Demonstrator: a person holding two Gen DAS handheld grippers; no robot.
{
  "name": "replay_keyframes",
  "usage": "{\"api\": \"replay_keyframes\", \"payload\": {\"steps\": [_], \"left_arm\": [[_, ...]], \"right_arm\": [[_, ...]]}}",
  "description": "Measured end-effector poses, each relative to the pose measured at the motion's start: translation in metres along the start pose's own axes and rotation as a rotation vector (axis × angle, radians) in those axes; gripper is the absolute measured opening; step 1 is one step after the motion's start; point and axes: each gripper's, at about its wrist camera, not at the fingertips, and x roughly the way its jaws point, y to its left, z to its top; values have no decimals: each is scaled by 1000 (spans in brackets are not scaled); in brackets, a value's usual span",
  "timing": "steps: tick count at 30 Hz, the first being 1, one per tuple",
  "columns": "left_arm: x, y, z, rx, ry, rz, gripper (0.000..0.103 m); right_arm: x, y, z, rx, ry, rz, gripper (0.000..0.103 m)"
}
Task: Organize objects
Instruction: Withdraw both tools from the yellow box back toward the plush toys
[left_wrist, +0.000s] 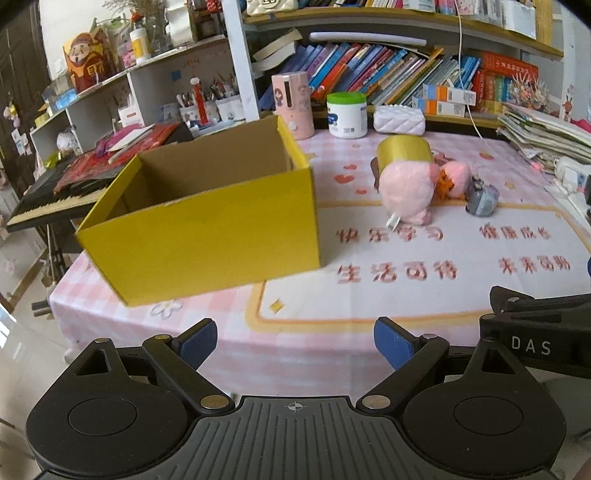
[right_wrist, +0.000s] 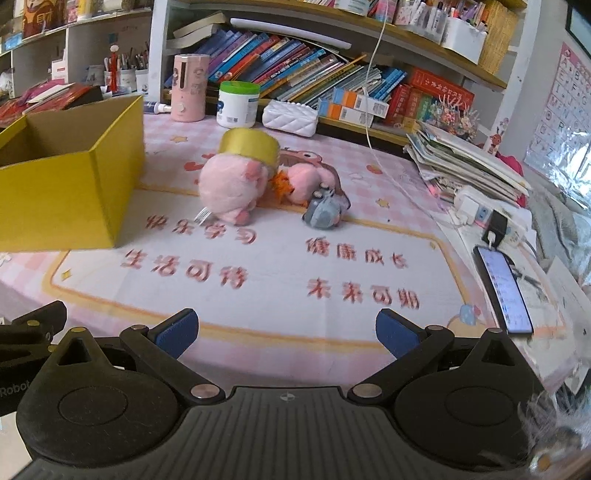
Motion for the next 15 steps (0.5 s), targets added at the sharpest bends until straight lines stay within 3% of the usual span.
{"api": "replay_keyframes", "payload": {"steps": [8,15], "left_arm": [[26,-36,30,-45,4,26,94],[44,-63,51,-103,7,60,94]], "right_arm": [[38,-33,32,-44,-13,34,103],[69,-64,59,-60,-45,118,101]]}}
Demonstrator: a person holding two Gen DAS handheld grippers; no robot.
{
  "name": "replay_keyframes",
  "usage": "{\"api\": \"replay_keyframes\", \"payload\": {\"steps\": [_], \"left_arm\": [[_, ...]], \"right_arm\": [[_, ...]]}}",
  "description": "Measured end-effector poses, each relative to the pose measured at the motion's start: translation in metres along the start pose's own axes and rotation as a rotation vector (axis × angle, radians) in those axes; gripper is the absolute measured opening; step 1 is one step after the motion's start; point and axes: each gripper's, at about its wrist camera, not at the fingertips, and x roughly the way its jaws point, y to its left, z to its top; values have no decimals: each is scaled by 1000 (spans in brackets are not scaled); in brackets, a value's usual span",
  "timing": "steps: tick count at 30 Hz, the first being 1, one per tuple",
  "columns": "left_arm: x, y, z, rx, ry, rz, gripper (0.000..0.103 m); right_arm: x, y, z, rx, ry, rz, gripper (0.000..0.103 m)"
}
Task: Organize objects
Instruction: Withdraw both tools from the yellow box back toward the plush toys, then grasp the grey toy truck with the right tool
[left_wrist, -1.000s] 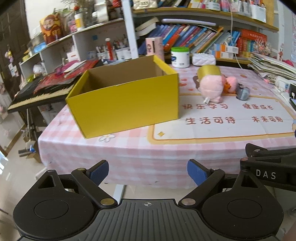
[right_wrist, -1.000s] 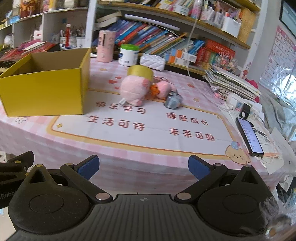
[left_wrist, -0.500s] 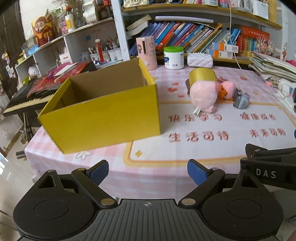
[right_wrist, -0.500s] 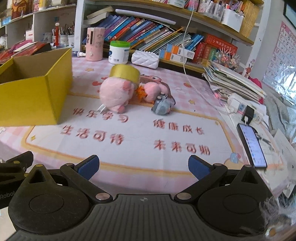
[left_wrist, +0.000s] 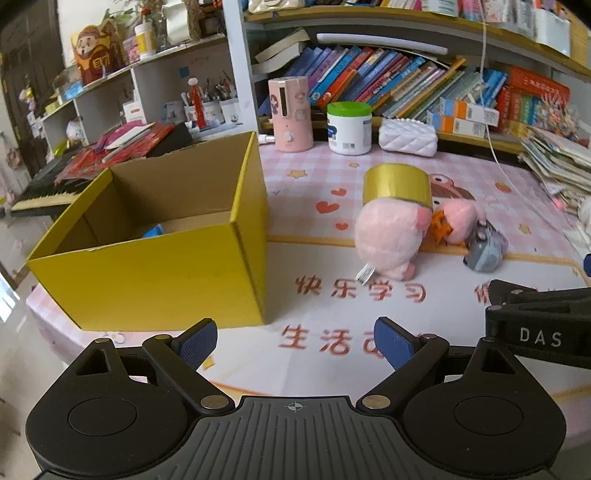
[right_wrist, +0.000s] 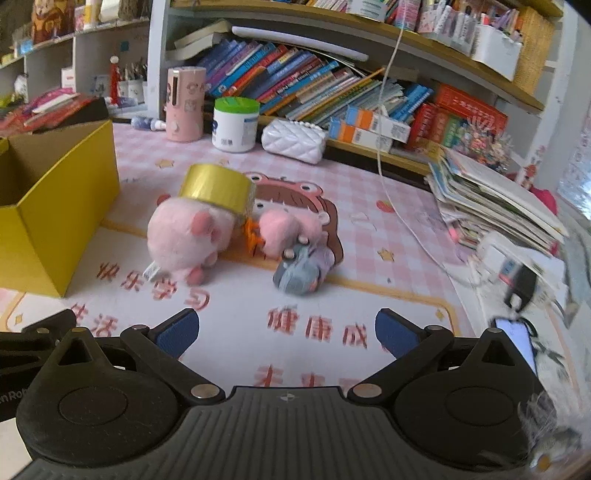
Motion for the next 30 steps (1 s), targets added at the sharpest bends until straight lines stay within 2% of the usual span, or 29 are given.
{"api": "replay_keyframes", "payload": {"steps": [4,6,12,19,25,28,30], "left_arm": [[8,-15,6,-15,17,28,94],[11,-22,10,-13,22,40,94],[21,-37,16,-12,46,68,94],[29,-51,19,10,72,52,94],[32,-61,22,52,78,49,94],[33,-61,23,54,81,52,94],[35,-62,25,52,84,55,94]], "right_arm": [[18,-14,10,-8,-5,69,96],[29,-19,13,-12,8,97,90],[59,-34,22,6,35,134,83],[97,-48,30,97,94,168,81],[131,-49,38,105,127,185,81],[144,-47,38,79,160,189,74],[151,-48,37,76,183,195,64]]}}
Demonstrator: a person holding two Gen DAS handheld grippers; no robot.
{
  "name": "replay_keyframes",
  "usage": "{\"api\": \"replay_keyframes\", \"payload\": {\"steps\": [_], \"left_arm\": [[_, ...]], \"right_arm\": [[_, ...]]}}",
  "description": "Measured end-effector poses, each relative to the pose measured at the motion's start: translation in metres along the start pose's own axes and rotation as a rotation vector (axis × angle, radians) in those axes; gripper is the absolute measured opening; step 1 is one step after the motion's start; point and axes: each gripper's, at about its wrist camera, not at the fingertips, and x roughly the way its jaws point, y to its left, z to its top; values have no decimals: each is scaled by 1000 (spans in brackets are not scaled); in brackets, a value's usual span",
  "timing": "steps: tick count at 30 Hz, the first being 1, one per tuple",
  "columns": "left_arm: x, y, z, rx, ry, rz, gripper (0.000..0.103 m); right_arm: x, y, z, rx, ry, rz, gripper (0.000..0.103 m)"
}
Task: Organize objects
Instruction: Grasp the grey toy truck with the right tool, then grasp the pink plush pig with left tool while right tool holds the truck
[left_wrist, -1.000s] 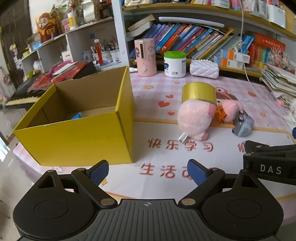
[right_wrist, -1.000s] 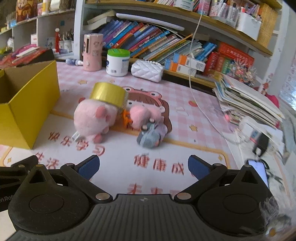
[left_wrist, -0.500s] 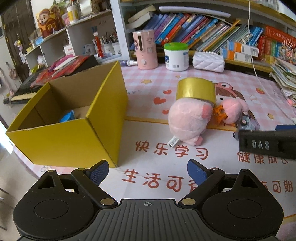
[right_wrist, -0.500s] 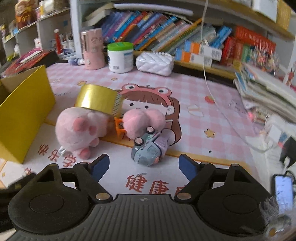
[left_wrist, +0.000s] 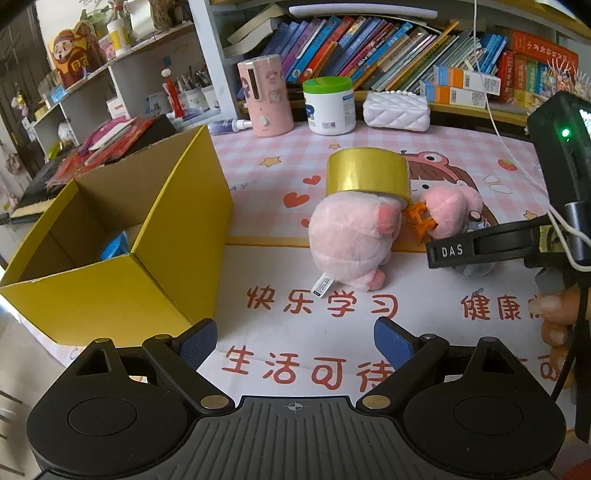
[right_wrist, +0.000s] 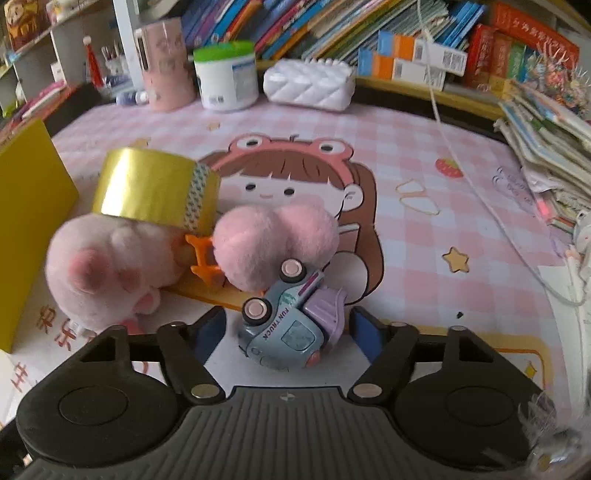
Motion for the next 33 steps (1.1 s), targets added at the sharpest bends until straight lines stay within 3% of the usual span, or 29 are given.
{"api": "replay_keyframes", "payload": {"steps": [3,13,25,30,33], "left_arm": [[3,-2,3,1,1,-5,94],[16,-21,18,21,-22,-50,94],[48,-27,43,-41,-30,-74,92],[65,-37,50,15,-47,-60,92],[76,-40,52,47,-45,-34,85]], "right_arm": [[1,-1,1,-21,-10,-3,50],[-36,-32,0,48,-67,20,49],[-70,-41,-14,-10,-152,-11,49],[-72,-45,-17,-10,-144,-18,49],[-71,-47,-19,-6,-134,-23,49]]}}
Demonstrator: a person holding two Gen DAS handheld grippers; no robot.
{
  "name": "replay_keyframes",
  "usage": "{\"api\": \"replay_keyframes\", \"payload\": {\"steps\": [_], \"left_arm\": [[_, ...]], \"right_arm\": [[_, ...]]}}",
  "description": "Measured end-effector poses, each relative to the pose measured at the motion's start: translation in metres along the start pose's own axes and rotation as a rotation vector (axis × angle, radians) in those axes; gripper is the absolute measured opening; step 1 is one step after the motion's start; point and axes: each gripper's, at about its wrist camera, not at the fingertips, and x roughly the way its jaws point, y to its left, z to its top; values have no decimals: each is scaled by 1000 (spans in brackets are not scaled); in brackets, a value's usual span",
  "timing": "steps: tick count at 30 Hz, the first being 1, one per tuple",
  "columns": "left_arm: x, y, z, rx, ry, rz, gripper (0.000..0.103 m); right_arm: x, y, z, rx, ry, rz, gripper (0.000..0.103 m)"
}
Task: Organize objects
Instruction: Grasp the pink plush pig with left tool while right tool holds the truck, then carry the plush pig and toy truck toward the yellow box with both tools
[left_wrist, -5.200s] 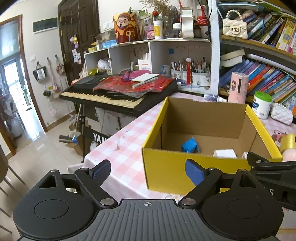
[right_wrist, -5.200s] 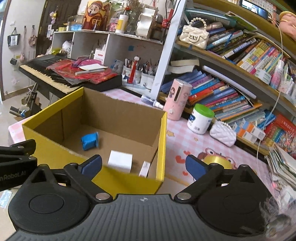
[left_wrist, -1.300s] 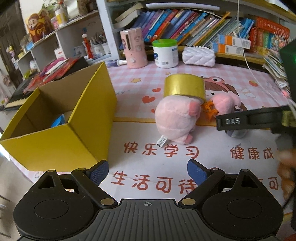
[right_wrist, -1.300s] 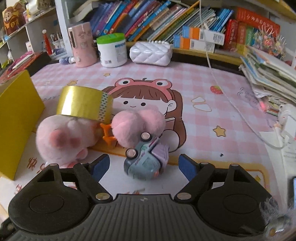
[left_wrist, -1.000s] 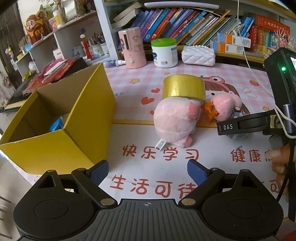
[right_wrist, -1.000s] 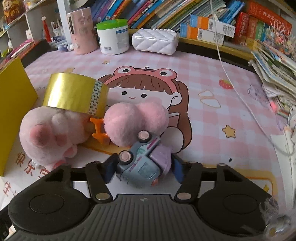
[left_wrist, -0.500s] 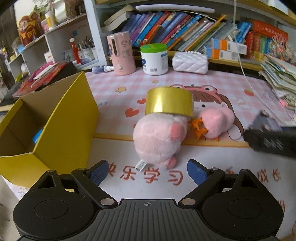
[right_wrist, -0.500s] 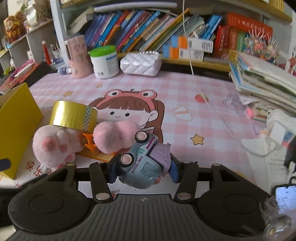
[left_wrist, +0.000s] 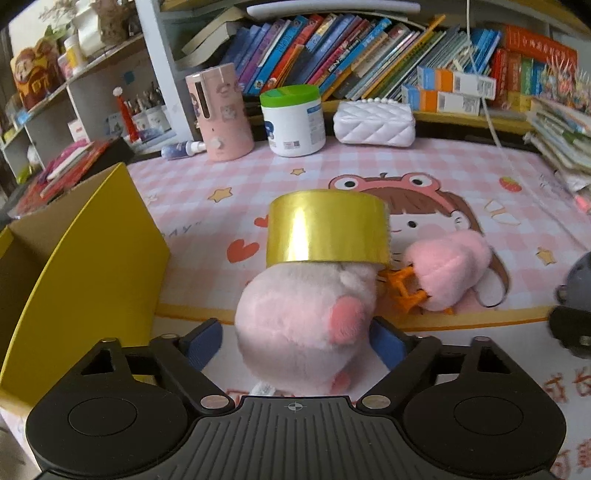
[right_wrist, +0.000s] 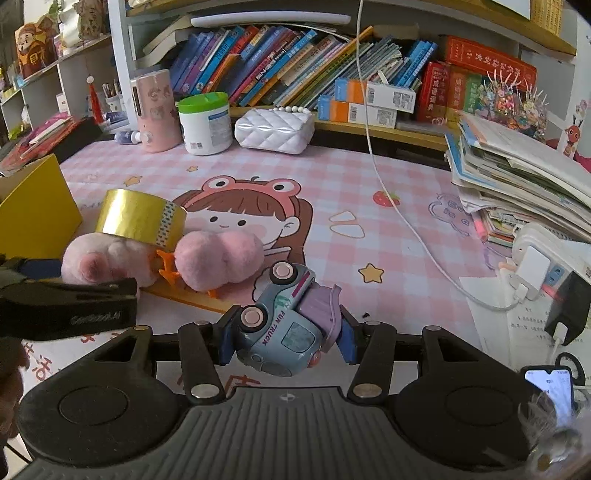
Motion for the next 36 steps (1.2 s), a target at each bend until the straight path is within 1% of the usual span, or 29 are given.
{"api": "replay_keyframes", "payload": {"steps": [1,2,5,6,10,15,18,20,22,24,27,32,36], "left_arm": [[3,0,1,6,-2,7,81],[4,0,1,10,-6,9,72],[1,1,0,10,-20,12,64],[-2,2,-1,5,-22,6,64],[-20,10,-4,-39,-11,-46,63],[-44,20,-19,-81,22,-119,63],[-49,20,-32,-46,50,-120,63],[-53,24,-40,-53,60,-122,63],[-60,30,-45,-70,48,-129,63],[-69,36,-47,-85,17,-147,63],[-81,39,-50,-71,-23,-166,63],[-91,52,-61,-81,-29,-174,63],[-104,70,-68,-89,-65,-183,63]], "right_arm": [[0,0,0,0,0,-1,49],[-1,0,-1,-1,-2,-2,49],[-4,0,-1,0,-8,-5,49],[-5,0,-2,2,-9,-6,49],[-4,0,-3,20,2,0,49],[-2,9,-6,21,20,17,49],[-2,17,-8,16,28,28,50],[-4,23,-9,7,26,33,50],[-7,30,-11,-5,20,35,50],[-12,36,-13,-15,17,35,50],[-19,45,-15,-22,5,28,50],[-34,60,-20,-31,-14,6,50],[-47,76,-27,-34,-26,-11,50]]}}
